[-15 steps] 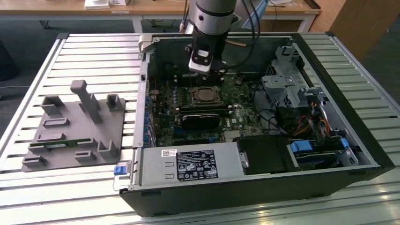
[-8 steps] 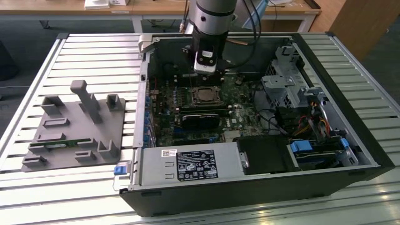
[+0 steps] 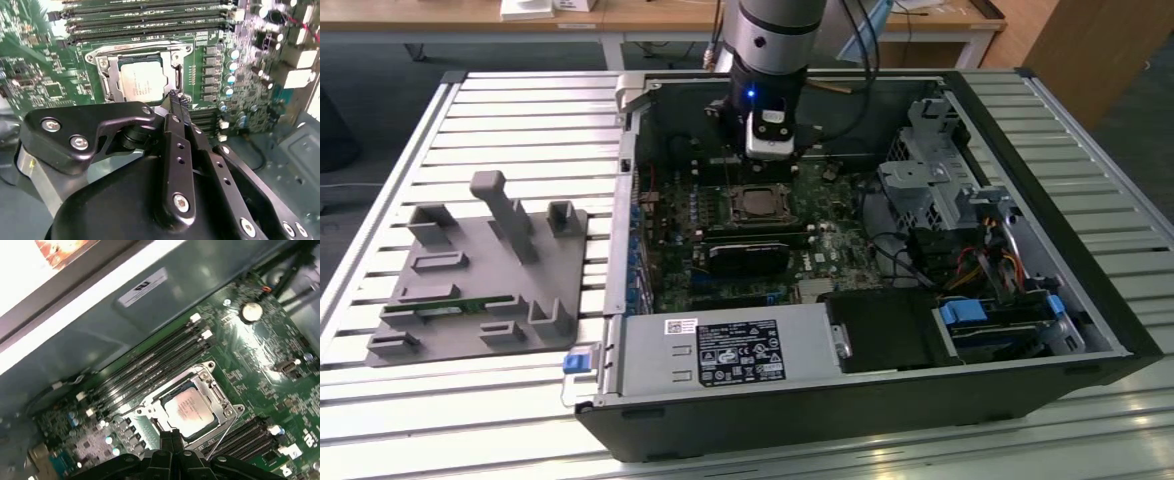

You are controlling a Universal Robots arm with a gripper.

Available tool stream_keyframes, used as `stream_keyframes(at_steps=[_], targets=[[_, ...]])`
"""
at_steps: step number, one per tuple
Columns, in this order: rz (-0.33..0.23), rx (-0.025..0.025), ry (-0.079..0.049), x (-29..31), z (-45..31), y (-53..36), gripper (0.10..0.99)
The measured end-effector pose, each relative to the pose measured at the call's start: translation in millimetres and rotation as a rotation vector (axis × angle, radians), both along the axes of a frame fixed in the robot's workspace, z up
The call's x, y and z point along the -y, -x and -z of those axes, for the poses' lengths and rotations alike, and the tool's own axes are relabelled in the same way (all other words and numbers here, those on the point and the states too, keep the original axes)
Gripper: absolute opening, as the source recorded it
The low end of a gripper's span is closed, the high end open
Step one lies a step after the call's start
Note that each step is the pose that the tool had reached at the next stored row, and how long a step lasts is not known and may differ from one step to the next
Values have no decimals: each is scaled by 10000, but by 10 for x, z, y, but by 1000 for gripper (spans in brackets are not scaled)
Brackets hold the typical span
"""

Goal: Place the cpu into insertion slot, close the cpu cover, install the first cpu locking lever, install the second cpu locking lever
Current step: 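Install the first cpu locking lever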

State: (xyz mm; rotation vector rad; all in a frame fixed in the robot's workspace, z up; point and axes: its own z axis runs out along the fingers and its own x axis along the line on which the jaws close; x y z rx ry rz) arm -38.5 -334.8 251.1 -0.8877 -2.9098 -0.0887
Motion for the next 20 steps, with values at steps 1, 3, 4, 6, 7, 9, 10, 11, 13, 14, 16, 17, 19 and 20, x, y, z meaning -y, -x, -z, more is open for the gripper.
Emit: stream_keyframes(at_steps=[1, 3, 4, 6, 7, 9, 10, 11, 13, 14, 16, 17, 19, 20], targets=[[-166, 6, 0, 0, 0, 0, 118], [-428, 58, 2, 0, -1, 0, 118], [-495, 133, 4, 0, 0, 0, 118], [-573, 346, 6, 0, 2, 1, 118], [-627, 436, 7, 0, 3, 1, 118], [-873, 489, 0, -1, 5, 0, 118], [-1042, 494, -7, 0, 6, 0, 118], [-1208, 499, -14, 0, 8, 1, 118], [-1540, 516, -27, 0, 10, 1, 118], [-1682, 545, -29, 0, 11, 1, 118], [-1851, 712, -20, 0, 14, 1, 118], [-1918, 805, -15, 0, 15, 1, 118], [-2114, 945, -11, 0, 17, 0, 118], [-2272, 969, -15, 0, 17, 0, 118]])
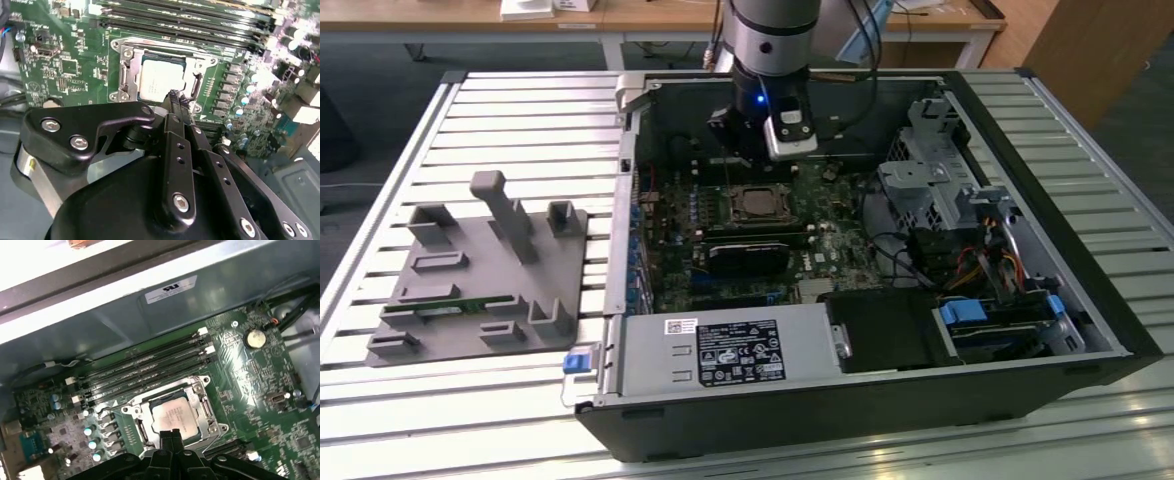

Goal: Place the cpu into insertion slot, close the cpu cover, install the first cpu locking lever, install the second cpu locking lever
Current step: 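Install the first cpu locking lever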

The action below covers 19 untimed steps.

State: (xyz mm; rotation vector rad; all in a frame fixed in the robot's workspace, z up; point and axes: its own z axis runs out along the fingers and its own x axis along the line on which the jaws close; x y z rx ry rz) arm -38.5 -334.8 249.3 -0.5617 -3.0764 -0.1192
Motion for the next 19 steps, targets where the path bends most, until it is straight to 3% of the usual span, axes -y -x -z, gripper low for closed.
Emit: stream_keyframes(at_steps=[3, 12, 19], targets=[[-521, 40, 2, 1, 1, 1, 118], [-2154, 56, -1, 1, 9, 1, 118], [-2950, 60, 63, 0, 14, 8, 118]])
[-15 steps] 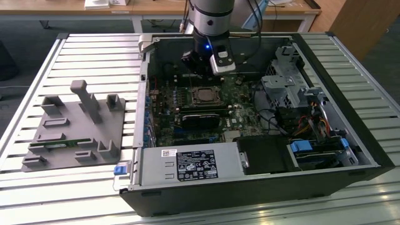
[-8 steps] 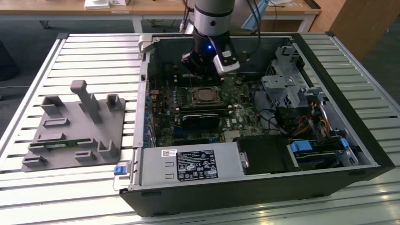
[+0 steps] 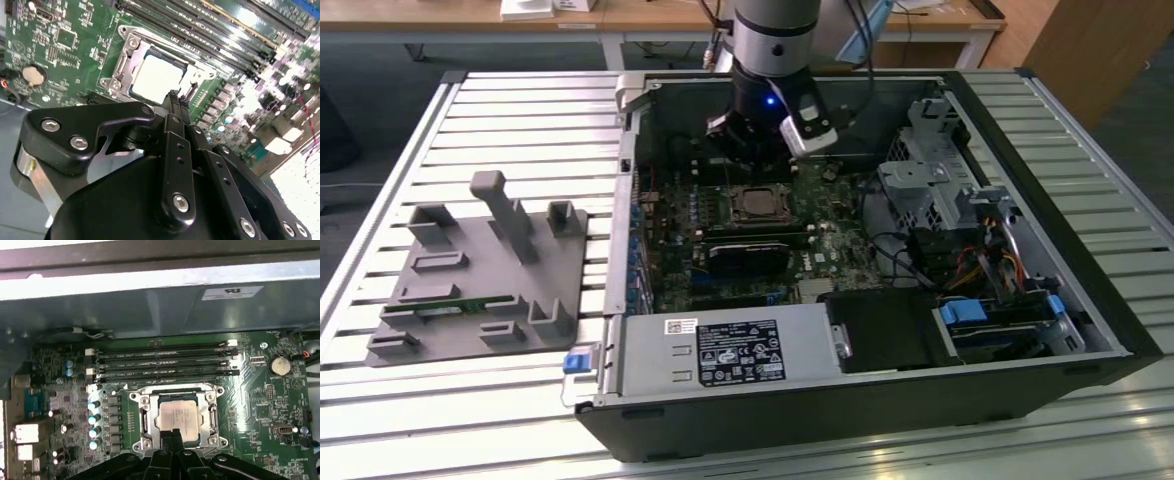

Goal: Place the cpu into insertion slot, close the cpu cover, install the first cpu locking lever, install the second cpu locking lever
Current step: 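Install the first cpu locking lever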

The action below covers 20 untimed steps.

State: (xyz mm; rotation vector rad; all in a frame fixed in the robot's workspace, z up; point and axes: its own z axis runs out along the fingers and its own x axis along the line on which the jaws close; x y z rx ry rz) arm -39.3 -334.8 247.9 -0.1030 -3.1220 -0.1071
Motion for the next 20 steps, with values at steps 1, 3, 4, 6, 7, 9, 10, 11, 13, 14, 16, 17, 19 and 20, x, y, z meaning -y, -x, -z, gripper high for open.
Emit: stream_keyframes(at_steps=[1, 3, 4, 6, 7, 9, 10, 11, 13, 14, 16, 17, 19, 20], targets=[[-177, 0, 5, 0, 1, 0, 118], [-516, -1, 10, 0, 5, 1, 118], [-588, 0, 11, 1, 6, 7, 118], [-627, 2, 9, 0, 8, 41, 118], [-630, 4, 9, 0, 7, 71, 118], [-631, 10, 6, 0, 8, 139, 118], [-629, 13, 7, 0, 7, 172, 118], [-630, 18, 6, 0, 7, 205, 118], [-630, 53, 9, 0, 4, 254, 118], [-630, 69, 11, 0, -5, 268, 118], [-629, 89, 9, 0, -40, 288, 118], [-630, 97, 10, 0, -57, 298, 118], [-632, 123, 8, 0, -73, 340, 118], [-631, 134, 9, -1, -76, 369, 118]])
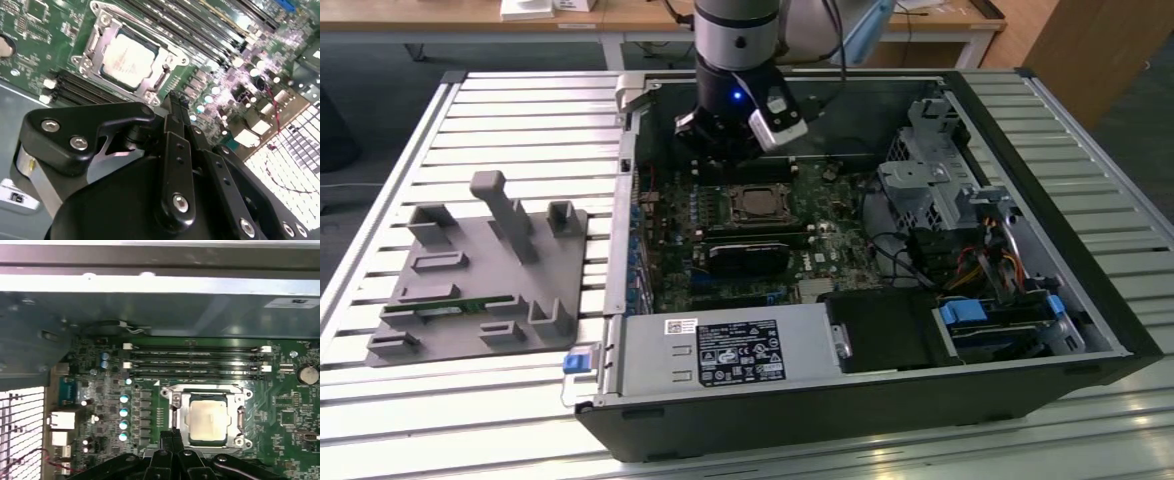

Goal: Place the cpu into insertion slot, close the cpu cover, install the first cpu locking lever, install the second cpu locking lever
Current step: 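Install the first cpu locking lever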

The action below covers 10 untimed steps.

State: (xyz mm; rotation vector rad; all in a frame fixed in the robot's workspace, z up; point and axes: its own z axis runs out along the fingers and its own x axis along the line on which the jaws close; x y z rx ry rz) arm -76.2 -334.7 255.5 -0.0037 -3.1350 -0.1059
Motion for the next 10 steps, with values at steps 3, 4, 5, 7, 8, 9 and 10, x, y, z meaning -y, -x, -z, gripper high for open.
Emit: stream_keyframes(at_steps=[3, 4, 5, 7, 8, 9, 10], targets=[[1, 13, 2, -21, -1, 68, 118], [1, 11, 2, -38, -1, 80, 118], [1, 12, 1, -60, -1, 87, 118], [1, 12, 1, -109, -1, 97, 118], [0, 12, 1, -136, -1, 103, 118], [1, 12, 1, -163, -1, 111, 118], [2, 12, 2, -188, -1, 117, 118]])
